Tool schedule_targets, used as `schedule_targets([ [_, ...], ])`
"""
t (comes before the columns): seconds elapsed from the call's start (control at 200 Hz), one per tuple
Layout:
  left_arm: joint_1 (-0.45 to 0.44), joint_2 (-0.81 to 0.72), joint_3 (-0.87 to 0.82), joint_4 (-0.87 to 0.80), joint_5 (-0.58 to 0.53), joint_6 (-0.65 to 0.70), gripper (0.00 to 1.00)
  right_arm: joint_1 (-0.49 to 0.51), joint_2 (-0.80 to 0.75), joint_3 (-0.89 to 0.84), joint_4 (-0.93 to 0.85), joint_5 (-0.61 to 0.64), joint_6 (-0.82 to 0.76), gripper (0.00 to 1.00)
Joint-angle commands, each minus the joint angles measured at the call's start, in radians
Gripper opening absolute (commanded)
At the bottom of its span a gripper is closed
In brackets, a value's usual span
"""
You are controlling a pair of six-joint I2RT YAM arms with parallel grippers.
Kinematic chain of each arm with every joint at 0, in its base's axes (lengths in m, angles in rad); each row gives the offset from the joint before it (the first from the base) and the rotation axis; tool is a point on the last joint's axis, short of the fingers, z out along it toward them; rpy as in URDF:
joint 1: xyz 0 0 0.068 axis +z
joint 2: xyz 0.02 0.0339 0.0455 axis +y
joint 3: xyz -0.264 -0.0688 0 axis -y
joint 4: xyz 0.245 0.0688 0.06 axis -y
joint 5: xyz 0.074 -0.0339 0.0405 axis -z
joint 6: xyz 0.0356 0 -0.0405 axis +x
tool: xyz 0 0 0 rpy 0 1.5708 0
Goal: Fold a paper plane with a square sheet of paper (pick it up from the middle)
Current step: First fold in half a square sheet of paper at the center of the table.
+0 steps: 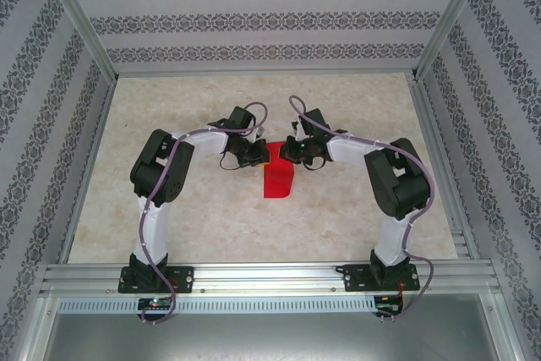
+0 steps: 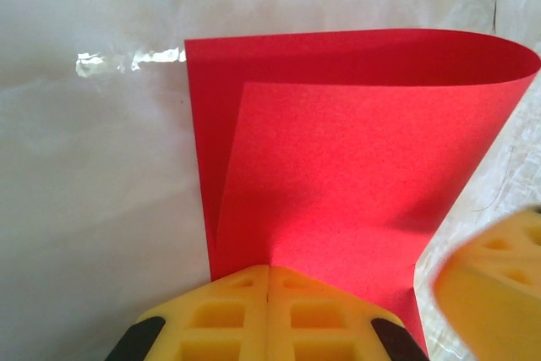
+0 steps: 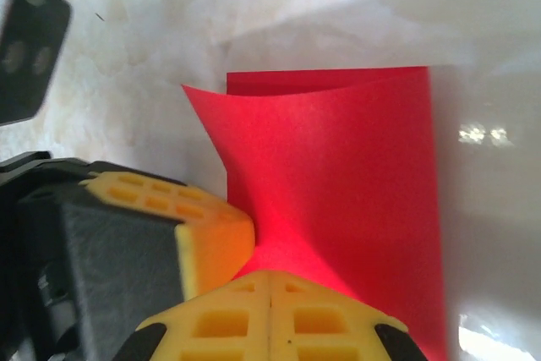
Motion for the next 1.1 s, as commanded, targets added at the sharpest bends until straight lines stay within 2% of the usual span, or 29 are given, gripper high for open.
schedule_targets([
  [0.0, -0.004, 0.102, -0.051, -0.179, -0.179, 0.03, 0.0, 0.007, 0.053, 0.022, 0.026, -0.027, -0.003, 0.02],
  [0.28, -0.002, 0.109, -0.06, -0.193, -0.203, 0.026, 0.0, -0.058, 0.054, -0.112, 0.076, 0.009, -0.013, 0.02],
  [0.44, -0.001, 0.108, -0.079, -0.193, -0.212, 0.027, 0.0, -0.135, 0.004, -0.217, 0.112, 0.02, -0.024, 0.02],
  [0.545, 0.0, 0.11, -0.083, -0.191, -0.211, 0.028, 0.0, -0.164, -0.036, -0.22, 0.1, 0.024, -0.036, 0.02],
  [0.794, -0.002, 0.107, -0.071, -0.193, -0.201, 0.033, 0.0, -0.079, -0.132, -0.116, 0.087, 0.015, -0.012, 0.02],
  [0.939, -0.002, 0.107, -0.065, -0.197, -0.2, 0.035, 0.0, -0.016, -0.045, -0.026, 0.068, 0.015, -0.009, 0.02],
  [1.099, -0.002, 0.105, -0.065, -0.201, -0.202, 0.037, 0.0, 0.0, 0.05, 0.036, 0.081, 0.011, 0.011, 0.01],
])
